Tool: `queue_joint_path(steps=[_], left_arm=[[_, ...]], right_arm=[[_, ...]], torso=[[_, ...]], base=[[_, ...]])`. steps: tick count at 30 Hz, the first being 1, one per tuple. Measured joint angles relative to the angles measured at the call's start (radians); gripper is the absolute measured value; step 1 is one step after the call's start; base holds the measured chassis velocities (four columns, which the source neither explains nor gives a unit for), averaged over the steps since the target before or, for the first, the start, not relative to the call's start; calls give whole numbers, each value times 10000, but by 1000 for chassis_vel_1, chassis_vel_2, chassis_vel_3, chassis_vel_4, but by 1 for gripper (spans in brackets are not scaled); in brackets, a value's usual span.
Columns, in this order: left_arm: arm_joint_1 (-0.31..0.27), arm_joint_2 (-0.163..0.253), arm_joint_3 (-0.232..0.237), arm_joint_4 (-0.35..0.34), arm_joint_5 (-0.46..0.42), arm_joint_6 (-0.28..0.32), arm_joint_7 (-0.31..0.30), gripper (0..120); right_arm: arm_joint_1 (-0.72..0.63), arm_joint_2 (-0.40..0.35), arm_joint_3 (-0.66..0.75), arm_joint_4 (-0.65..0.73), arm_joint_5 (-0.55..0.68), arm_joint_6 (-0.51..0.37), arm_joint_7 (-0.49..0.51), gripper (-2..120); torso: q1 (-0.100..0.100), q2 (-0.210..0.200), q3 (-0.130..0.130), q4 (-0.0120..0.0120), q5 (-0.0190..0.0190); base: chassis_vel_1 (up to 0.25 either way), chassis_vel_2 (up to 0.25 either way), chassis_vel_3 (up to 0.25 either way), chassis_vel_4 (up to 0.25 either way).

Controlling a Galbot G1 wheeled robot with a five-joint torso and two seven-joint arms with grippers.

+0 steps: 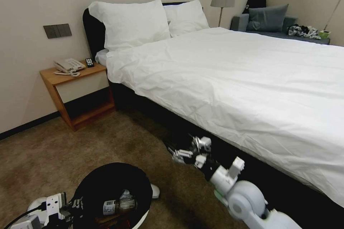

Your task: Pick up the trash bin, then pick up the garbage from the floor and place it into the trash bin.

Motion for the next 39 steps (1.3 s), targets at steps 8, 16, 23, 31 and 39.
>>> queue_joint_path(steps=[8,16,23,31,39], left_arm=[[2,-138,77,-3,58,-60,4,4],[-59,-180,151,-22,116,-68,4,4],[-95,-202,193,12,173,-64,-6,4],[-92,-207,194,13,216,-52,-18,4],[-80,-207,214,25,246,-52,-18,4]], right_arm=[[-1353,77,407,-140,-1484,-329,576,100],[-2202,145,903,-238,-2045,-354,462,100],[-2583,316,1215,-284,-2268,-216,360,100],[-2928,501,1677,-224,-2681,-331,553,100],[-3202,688,2015,-194,-2943,-365,868,100]], torso=[[0,0,0,0,-1],[0,0,1,-1,-1],[0,0,1,0,-2],[0,0,1,2,-2],[0,0,1,3,-1]], base=[[0,0,0,0],[33,40,36,36],[74,86,78,64],[105,112,113,114],[117,120,126,118]])
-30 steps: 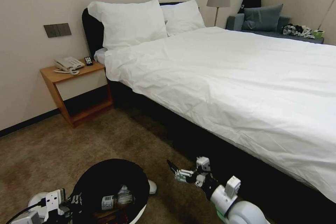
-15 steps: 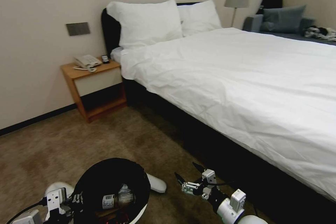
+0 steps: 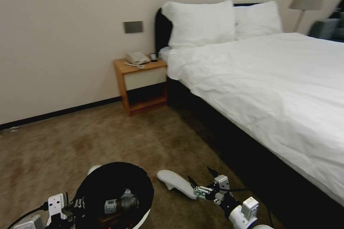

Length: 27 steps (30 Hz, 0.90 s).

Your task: Pick up the trash bin, then pick up the garbage from the floor and place it into the trash bin.

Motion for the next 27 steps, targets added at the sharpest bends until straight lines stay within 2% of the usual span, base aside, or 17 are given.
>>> queue_joint_path(steps=[9,18,24,27], left_arm=[[-13,13,28,16,25,-13,7,4],[-35,7,40,16,66,-13,5,4],[-96,-12,44,75,170,-58,1,4],[-106,-15,59,98,233,-62,26,4]], right_arm=[[-250,187,109,-41,-514,13,243,100],[-737,231,95,-119,-1126,97,776,100],[-1817,298,949,-379,-2091,526,976,100],[-1978,413,1112,-393,-2114,658,872,100]], torso=[[0,0,0,-10,-1],[0,0,0,-3,0],[0,1,0,-5,-1],[0,1,0,-6,-1]], base=[[32,39,26,28],[0,0,0,0],[0,0,0,0],[0,0,0,0]])
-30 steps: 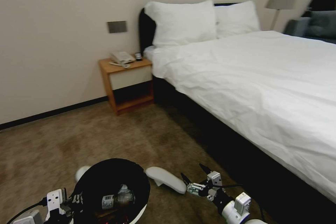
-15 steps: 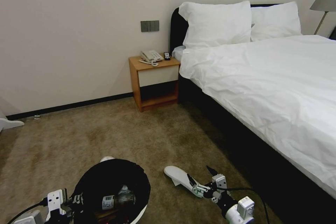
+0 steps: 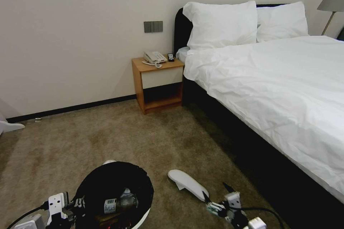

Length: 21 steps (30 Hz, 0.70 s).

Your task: Pick up the trash bin, then pick up the garbage from the floor and place it into the trash bin.

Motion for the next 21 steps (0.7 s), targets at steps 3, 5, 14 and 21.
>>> queue_joint_path(steps=[3,5,14,21], left_arm=[[-11,-6,25,12,59,-4,20,4],[-17,-6,35,15,68,-5,22,4],[-23,9,67,28,101,-21,27,4],[-23,22,90,34,102,-29,35,4]], right_arm=[[-151,294,221,-124,-26,489,-494,100],[-196,389,262,-167,-47,555,-595,100],[-530,700,329,-465,-560,725,-1053,100],[-525,789,332,-552,-595,767,-1216,100]], torso=[[0,0,0,3,1],[0,0,0,3,1],[0,0,0,2,1],[0,0,0,3,1]], base=[[0,0,0,0],[0,0,0,0],[0,0,0,0],[0,0,0,0]])
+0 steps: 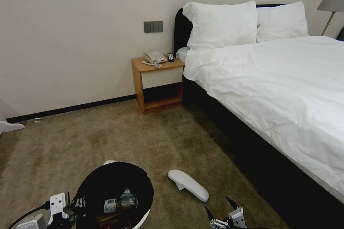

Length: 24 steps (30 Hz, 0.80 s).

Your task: Pick up the trash bin, then pick up the garbage from the floor and place it into the trash bin.

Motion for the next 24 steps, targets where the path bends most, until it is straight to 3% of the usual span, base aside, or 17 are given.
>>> queue_joint_path(steps=[24], left_arm=[[-74,25,48,101,-13,-13,28,4]], right_arm=[[180,-115,34,-184,117,70,-213,100]], torso=[[0,-1,0,0,0]], base=[[-21,23,23,-23]])
